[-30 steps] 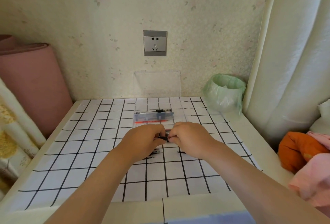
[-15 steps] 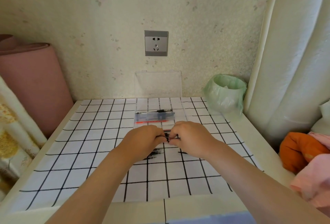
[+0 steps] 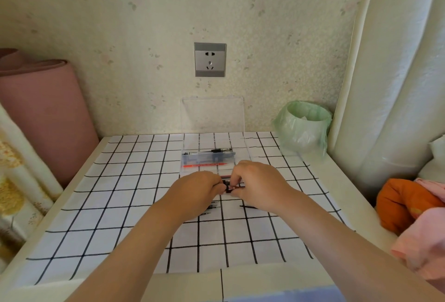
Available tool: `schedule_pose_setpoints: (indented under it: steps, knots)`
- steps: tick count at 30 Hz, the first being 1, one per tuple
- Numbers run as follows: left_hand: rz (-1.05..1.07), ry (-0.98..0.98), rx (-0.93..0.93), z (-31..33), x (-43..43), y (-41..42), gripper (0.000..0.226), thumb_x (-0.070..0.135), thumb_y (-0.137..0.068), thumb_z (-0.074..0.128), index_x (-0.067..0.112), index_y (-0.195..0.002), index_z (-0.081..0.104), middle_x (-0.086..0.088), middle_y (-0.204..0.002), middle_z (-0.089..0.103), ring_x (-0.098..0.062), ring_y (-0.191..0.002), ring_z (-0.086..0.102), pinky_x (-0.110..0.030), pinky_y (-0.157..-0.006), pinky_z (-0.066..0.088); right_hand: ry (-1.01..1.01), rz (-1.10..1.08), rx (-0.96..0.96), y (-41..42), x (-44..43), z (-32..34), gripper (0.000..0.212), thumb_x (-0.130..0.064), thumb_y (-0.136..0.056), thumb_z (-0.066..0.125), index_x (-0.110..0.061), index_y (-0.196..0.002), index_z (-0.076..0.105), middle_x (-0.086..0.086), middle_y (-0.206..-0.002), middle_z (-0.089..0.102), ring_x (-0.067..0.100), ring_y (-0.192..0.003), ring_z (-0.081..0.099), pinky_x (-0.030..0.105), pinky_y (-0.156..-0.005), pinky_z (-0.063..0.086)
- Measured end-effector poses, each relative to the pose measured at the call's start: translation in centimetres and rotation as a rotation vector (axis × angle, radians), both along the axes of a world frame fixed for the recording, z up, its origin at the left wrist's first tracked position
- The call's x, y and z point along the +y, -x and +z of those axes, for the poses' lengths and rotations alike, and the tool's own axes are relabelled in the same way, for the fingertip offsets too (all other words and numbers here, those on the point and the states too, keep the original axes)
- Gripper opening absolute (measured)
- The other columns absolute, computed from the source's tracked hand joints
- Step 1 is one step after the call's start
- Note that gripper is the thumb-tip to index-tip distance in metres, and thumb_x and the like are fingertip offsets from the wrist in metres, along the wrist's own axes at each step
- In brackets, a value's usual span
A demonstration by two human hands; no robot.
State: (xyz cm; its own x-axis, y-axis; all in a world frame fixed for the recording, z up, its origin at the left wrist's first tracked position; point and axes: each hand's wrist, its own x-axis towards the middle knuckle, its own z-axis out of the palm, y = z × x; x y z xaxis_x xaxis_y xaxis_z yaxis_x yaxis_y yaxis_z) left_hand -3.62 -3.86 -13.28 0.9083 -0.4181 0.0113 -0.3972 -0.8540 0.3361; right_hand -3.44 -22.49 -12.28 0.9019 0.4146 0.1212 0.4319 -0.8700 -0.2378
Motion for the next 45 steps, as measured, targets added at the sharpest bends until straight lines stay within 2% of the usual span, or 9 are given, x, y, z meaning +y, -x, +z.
schedule_pose_setpoints:
  steps: [4, 11, 17, 22, 28, 30, 33, 37, 45]
  knots:
    - [0.006, -0.021, -0.013, 0.0, -0.1, 0.0, 0.034, 0.04, -0.103, 0.038, 0.02, -0.096, 0.065, 0.001, -0.085, 0.061, -0.015, -0.077, 0.057, -0.033, -0.068, 0.046, -0.051, 0.018, 0.026, 0.0, -0.1, 0.0, 0.032, -0.045, -0.081, 0.071, -0.028, -0.106, 0.061, -0.011, -0.106, 0.058, 0.012, -0.093, 0.058, 0.034, -0.079, 0.05]
    - [-0.013, -0.003, -0.059, -0.1, 0.0, 0.2, 0.02, 0.048, -0.097, 0.047, 0.032, -0.106, 0.056, 0.012, -0.085, 0.058, -0.008, -0.075, 0.053, -0.026, -0.061, 0.041, -0.032, 0.021, 0.065, -0.1, -0.3, 0.1, 0.013, -0.04, -0.086, 0.069, -0.031, -0.096, 0.071, -0.011, -0.097, 0.066, 0.01, -0.088, 0.06, 0.031, -0.077, 0.05]
    - [0.028, -0.099, -0.058, -0.3, 0.5, -0.1, 0.024, 0.043, -0.103, 0.037, 0.031, -0.109, 0.057, 0.012, -0.085, 0.057, -0.007, -0.073, 0.051, -0.024, -0.059, 0.036, 0.098, -0.063, 0.054, -0.4, -1.4, 0.2, 0.009, -0.034, -0.091, 0.062, -0.031, -0.096, 0.07, -0.011, -0.094, 0.066, 0.012, -0.084, 0.059, 0.028, -0.069, 0.043]
    - [0.138, -0.165, -0.179, 0.1, 0.8, 0.1, 0.024, 0.042, -0.099, 0.038, 0.03, -0.097, 0.059, 0.009, -0.075, 0.059, -0.008, -0.067, 0.055, -0.023, -0.058, 0.04, 0.224, -0.174, 0.116, -0.8, -2.8, 0.6, 0.014, -0.03, -0.092, 0.06, -0.03, -0.099, 0.072, -0.007, -0.094, 0.07, 0.017, -0.089, 0.064, 0.032, -0.078, 0.053]
    - [0.25, -0.27, -0.183, 0.9, 1.3, -0.2, 0.017, 0.041, -0.089, 0.047, 0.031, -0.09, 0.06, 0.01, -0.068, 0.056, -0.007, -0.064, 0.054, -0.022, -0.053, 0.037, 0.31, -0.276, 0.094, -1.4, -3.9, 0.0, 0.014, -0.018, -0.088, 0.06, -0.027, -0.09, 0.071, -0.006, -0.086, 0.068, 0.018, -0.082, 0.063, 0.027, -0.059, 0.043]
    - [0.269, -0.262, -0.214, 1.1, 1.2, -0.2, 0.013, 0.037, -0.09, 0.048, 0.031, -0.091, 0.059, 0.01, -0.067, 0.053, -0.007, -0.063, 0.052, -0.021, -0.051, 0.035, 0.287, -0.266, 0.098, -1.3, -3.8, 0.1, 0.014, -0.02, -0.089, 0.06, -0.028, -0.09, 0.071, -0.006, -0.086, 0.069, 0.018, -0.081, 0.064, 0.028, -0.061, 0.046]
    - [0.191, -0.103, -0.257, 1.1, 0.6, -0.1, 0.01, 0.034, -0.094, 0.051, 0.033, -0.097, 0.061, 0.012, -0.077, 0.056, -0.007, -0.069, 0.054, -0.021, -0.055, 0.037, 0.171, -0.164, 0.116, -0.6, -3.0, 0.6, 0.012, -0.03, -0.091, 0.06, -0.03, -0.095, 0.072, -0.009, -0.091, 0.069, 0.015, -0.087, 0.063, 0.03, -0.075, 0.051]
    - [0.017, -0.032, -0.241, 0.6, -0.7, 0.3, 0.018, 0.043, -0.093, 0.057, 0.037, -0.109, 0.064, 0.015, -0.102, 0.061, -0.005, -0.088, 0.057, -0.023, -0.067, 0.044, 0.066, -0.074, 0.096, -0.2, -1.5, 0.6, 0.012, -0.037, -0.09, 0.063, -0.032, -0.096, 0.072, -0.012, -0.093, 0.067, 0.01, -0.082, 0.058, 0.027, -0.068, 0.042]
    - [0.052, -0.136, -0.131, 0.0, -0.5, -0.2, 0.019, 0.039, -0.096, 0.052, 0.035, -0.108, 0.067, 0.012, -0.098, 0.065, -0.009, -0.085, 0.059, -0.025, -0.069, 0.046, 0.143, -0.085, 0.136, -0.2, -1.4, 0.4, 0.015, -0.032, -0.087, 0.066, -0.028, -0.098, 0.076, -0.01, -0.092, 0.071, 0.014, -0.085, 0.064, 0.03, -0.073, 0.052]
